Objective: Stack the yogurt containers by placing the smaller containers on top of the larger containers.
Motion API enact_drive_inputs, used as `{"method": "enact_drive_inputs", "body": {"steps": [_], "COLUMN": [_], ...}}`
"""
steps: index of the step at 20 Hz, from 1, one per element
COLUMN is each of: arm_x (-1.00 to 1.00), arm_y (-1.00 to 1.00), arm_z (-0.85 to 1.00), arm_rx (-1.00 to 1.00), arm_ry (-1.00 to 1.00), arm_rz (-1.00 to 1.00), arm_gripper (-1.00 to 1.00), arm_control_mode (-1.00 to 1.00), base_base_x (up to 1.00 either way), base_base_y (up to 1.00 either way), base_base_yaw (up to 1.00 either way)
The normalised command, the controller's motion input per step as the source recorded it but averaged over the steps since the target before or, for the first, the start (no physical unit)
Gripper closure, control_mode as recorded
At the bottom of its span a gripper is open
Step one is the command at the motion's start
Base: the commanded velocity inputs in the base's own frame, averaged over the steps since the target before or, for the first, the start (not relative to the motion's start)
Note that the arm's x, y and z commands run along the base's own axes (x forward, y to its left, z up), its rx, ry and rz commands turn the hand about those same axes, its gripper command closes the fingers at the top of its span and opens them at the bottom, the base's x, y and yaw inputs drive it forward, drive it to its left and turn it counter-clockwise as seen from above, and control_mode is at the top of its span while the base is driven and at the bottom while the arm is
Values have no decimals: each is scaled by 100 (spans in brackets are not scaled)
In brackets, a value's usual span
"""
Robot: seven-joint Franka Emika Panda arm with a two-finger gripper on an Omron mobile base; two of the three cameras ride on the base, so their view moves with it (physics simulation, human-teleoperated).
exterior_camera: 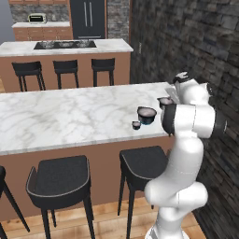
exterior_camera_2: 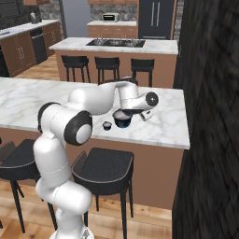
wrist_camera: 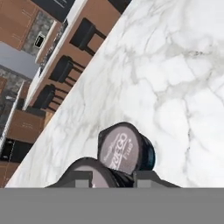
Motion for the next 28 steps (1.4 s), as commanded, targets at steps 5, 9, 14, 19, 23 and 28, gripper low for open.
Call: {"method": "enact_drive_inputs", "body": {"steps": [5, 9, 14, 19, 23, 28], "arm_x": [2, -5, -3, -28, -27, -19], "arm_y": [5, 2, 2, 29, 34, 29], "arm_z": [53, 26, 0, 0, 0, 0], "arm_rx": [4, 1, 0, 0, 0, 0], "arm_ry": [-7, -7, -1, 0, -1, 0], "arm_rz": [0, 0, 0, 0, 0, 0], "arm_gripper": [100, 100, 100, 100, 100, 100], "arm_control_mode": [-100, -100, -100, -100, -100, -100], "base_base_x": [0, 0, 0, 0, 0, 0], "base_base_y": [0, 0, 0, 0, 0, 0], "base_base_yaw": [0, 0, 0, 0, 0, 0]}}
